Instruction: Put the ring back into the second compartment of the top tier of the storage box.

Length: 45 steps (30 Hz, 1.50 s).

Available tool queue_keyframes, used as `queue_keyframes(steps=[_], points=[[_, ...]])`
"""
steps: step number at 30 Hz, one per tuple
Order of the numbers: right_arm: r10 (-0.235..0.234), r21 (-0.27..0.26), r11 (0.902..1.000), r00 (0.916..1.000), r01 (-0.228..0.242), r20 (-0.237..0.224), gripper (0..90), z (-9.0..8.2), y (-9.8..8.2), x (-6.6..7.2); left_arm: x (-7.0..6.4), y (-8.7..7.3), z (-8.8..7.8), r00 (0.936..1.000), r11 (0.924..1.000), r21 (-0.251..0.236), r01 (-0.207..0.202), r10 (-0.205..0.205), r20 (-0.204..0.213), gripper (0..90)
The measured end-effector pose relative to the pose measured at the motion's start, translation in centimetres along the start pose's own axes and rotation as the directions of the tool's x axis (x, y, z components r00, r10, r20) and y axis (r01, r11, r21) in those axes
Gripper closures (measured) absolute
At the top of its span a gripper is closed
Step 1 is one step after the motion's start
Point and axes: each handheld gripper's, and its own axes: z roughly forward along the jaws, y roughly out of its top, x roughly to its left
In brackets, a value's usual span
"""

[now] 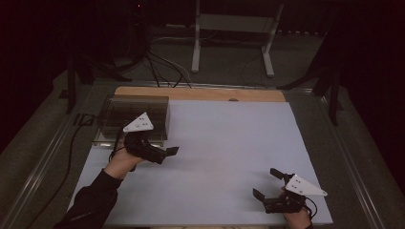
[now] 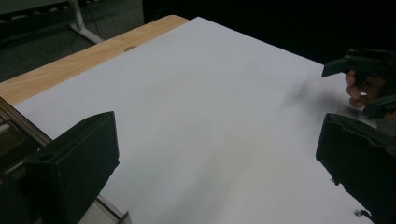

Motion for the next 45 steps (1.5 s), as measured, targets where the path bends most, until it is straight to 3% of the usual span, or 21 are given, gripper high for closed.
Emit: queue_keyframes(steps=[12,19,27,36,38,45], points=[[-0.005,0.001,1.0000,1.0000,0.005,-0.003,0.0,0.0,0.0,0.0,-1.5,-2.3,0.4,0.9965,0.9989,-0.030,-0.036,0.038,0.074,0.6],[-0.004,0.001,1.0000,1.0000,0.004,-0.002,0.0,0.0,0.0,0.0,-2.1,-4.1,0.8,0.9949,0.9988,0.019,-0.044,0.042,0.092,0.5],[-0.003,0.000,1.0000,1.0000,0.003,-0.002,0.0,0.0,0.0,0.0,-2.4,-6.6,1.0,0.9953,0.9967,0.074,-0.036,0.029,0.092,0.5],[-0.003,0.000,1.0000,1.0000,0.003,-0.003,0.0,0.0,0.0,0.0,-2.2,-9.3,0.6,0.9969,0.9948,0.101,-0.004,-0.004,0.079,0.5],[-0.002,0.000,1.0000,1.0000,0.002,-0.003,0.0,0.0,0.0,0.0,-1.9,-10.7,-0.2,0.9976,0.9931,0.116,0.016,-0.024,0.066,0.5],[-0.005,0.002,1.0000,1.0000,0.005,-0.005,0.0,0.0,0.0,0.1,-1.6,-12.7,-1.9,0.9978,0.9904,0.125,0.059,-0.062,0.021,0.5]])
